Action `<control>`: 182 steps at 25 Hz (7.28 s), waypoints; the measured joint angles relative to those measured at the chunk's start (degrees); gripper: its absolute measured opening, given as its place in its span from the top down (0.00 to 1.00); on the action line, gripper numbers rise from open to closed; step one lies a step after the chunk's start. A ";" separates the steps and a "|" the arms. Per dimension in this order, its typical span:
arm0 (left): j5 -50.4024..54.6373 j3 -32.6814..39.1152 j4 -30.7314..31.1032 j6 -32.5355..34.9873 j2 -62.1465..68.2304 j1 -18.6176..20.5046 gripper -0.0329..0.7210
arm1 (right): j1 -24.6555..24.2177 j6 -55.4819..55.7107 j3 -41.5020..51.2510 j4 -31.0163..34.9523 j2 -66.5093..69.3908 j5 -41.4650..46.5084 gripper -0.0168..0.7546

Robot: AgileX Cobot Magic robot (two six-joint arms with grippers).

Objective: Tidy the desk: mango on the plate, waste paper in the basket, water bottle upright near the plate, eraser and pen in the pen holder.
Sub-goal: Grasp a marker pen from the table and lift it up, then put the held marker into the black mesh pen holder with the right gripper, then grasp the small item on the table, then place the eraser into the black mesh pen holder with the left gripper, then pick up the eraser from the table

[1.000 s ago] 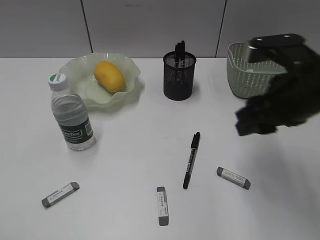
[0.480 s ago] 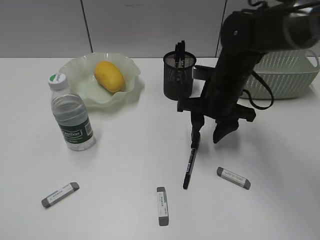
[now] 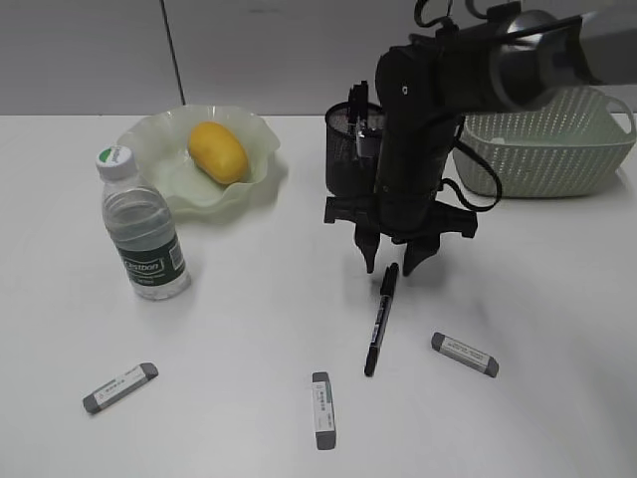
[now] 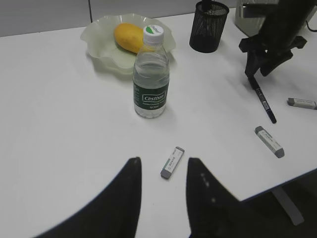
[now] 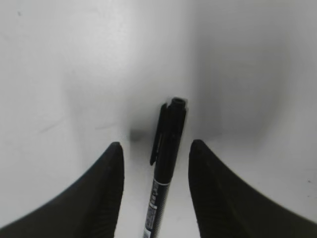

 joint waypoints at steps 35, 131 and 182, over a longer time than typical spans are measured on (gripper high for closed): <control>0.00 0.00 0.04 0.00 0.00 0.00 0.65 | -10.61 -18.87 8.20 -26.43 -8.99 -74.86 0.81; -53.59 -17.69 -11.17 18.43 88.02 -0.67 0.78 | -10.36 -39.54 58.85 -1.27 -123.78 7.75 0.59; -33.24 -51.23 -1.31 8.14 102.23 -2.59 0.63 | -10.36 -39.60 58.85 -1.32 -123.78 7.69 0.59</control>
